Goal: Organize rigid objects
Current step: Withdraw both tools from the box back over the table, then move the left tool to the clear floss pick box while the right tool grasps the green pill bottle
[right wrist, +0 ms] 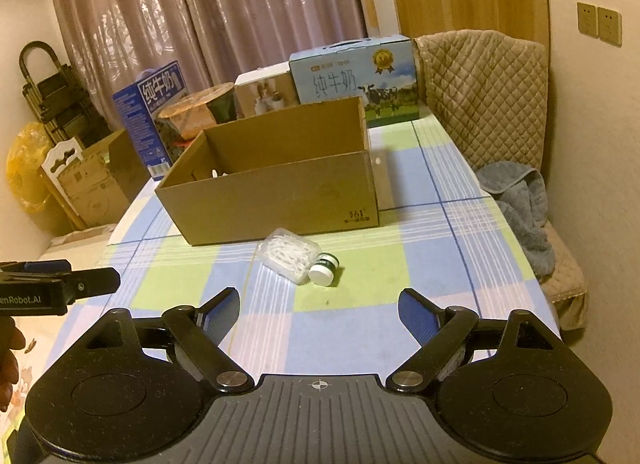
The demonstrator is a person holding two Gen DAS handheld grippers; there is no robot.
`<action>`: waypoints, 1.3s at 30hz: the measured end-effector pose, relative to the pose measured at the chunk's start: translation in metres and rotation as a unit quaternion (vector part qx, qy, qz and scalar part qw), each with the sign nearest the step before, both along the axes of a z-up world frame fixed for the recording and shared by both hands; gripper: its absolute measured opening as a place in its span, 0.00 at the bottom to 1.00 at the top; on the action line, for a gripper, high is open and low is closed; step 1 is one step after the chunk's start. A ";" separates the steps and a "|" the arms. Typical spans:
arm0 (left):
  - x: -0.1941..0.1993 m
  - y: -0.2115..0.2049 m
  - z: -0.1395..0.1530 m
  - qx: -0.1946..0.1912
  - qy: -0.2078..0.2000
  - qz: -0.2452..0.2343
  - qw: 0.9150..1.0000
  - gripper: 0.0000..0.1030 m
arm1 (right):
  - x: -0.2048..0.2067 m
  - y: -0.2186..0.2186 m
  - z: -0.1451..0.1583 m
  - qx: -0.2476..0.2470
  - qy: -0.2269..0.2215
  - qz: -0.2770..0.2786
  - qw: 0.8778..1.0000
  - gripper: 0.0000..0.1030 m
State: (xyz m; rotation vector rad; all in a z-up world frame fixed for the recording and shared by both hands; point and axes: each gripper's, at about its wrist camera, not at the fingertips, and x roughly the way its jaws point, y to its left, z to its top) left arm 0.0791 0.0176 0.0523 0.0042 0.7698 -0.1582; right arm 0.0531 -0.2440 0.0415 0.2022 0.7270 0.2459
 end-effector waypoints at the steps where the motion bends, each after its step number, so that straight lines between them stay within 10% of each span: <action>1: 0.000 0.000 0.000 0.000 0.001 0.000 1.000 0.99 | 0.000 0.000 0.000 0.000 0.000 0.001 1.000 0.81; 26: 0.037 0.002 -0.022 0.012 -0.013 -0.018 1.000 0.99 | 0.044 0.009 -0.030 -0.083 0.004 0.061 0.995 0.81; 39: 0.094 -0.007 -0.079 0.035 -0.009 -0.088 0.995 0.99 | 0.113 0.021 -0.081 -0.164 -0.033 0.234 0.958 0.81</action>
